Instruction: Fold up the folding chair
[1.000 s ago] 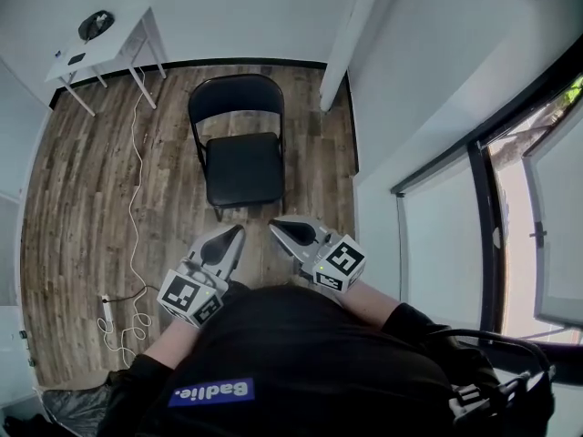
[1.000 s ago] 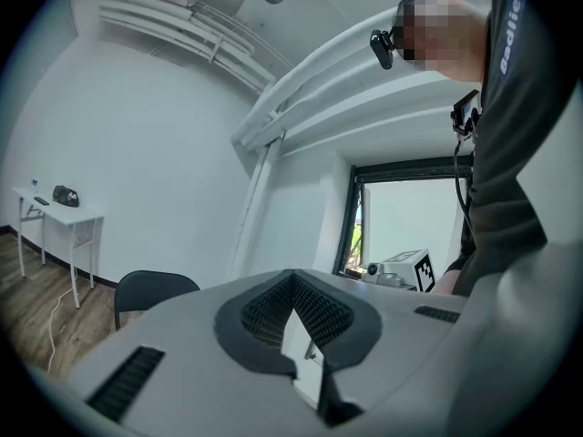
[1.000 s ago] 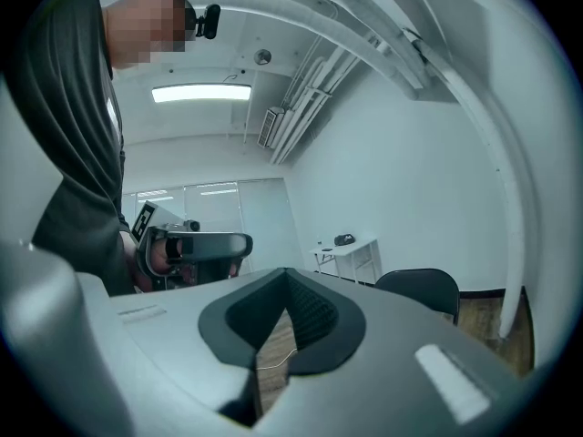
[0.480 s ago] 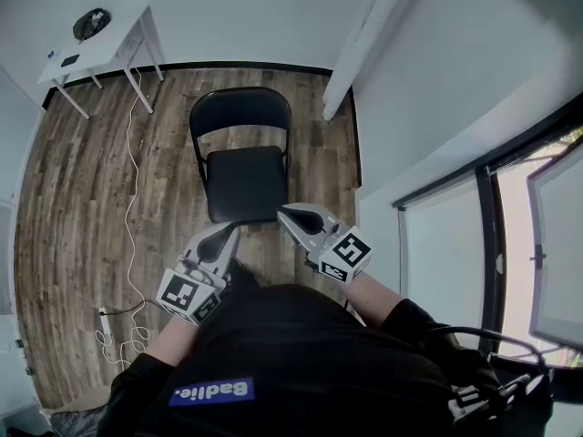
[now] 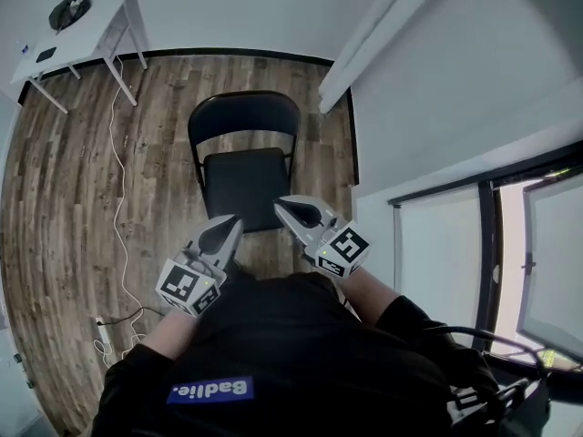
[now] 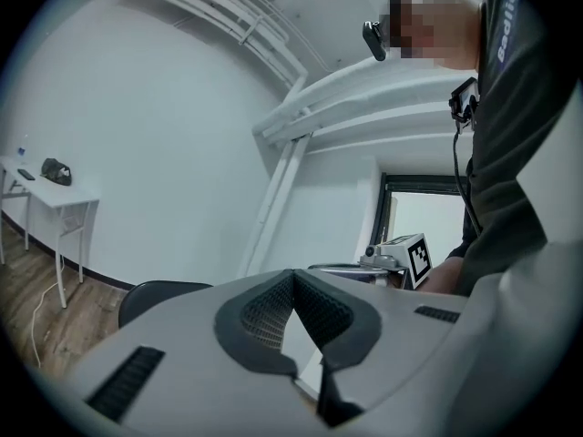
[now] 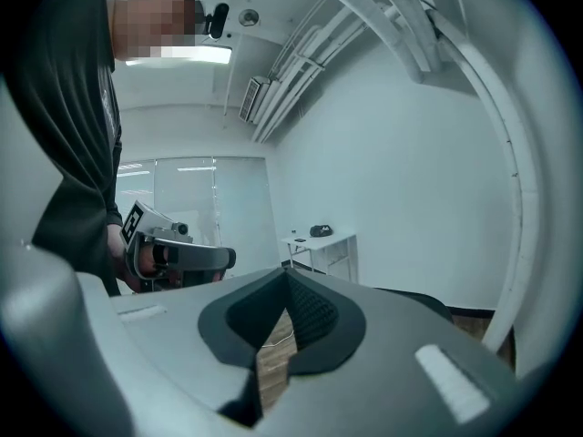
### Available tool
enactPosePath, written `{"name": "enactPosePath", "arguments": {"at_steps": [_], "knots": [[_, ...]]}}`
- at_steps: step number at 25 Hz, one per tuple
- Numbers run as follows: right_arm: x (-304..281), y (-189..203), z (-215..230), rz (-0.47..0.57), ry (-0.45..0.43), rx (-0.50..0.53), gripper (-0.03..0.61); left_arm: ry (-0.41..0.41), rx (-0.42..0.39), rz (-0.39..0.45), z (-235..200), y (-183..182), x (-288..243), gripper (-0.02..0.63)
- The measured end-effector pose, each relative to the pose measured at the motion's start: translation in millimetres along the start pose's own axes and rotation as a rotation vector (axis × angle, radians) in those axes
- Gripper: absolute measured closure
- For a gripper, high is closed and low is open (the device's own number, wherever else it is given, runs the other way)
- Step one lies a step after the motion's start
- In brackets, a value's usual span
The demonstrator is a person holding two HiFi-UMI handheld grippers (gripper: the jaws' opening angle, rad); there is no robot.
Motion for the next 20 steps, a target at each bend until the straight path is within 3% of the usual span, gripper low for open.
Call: {"name": "enactPosePath", "arguments": {"at_steps": [5,11,20], "knots": [[-31.7,2.5,28.8,-0.010,-0.038,-0.012,0.584,-0.020,0.029,-0.004,-29.2,6.8,-14.9,0.611],[-51.1,9.0,79.6,-0.019,-0.134,-0.031,0.584,-0.121,0.032,-0.007,-46.7,15.8,-48.1,0.611],[-41.9,36.7,172.5,-0.092,-0.337,0.020,0.584,-0.362,0.052,0.010,-32.7,75.2,-100.6,0.610]]}}
Point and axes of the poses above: the fingertips, and each gripper's own axes: x backward along the fingers, z to its right, y out of its underside, the point moved 9 cm from there along x, backward along the fingers, and after that the axes turned 9 degrees about z, right-handed, at the moved point
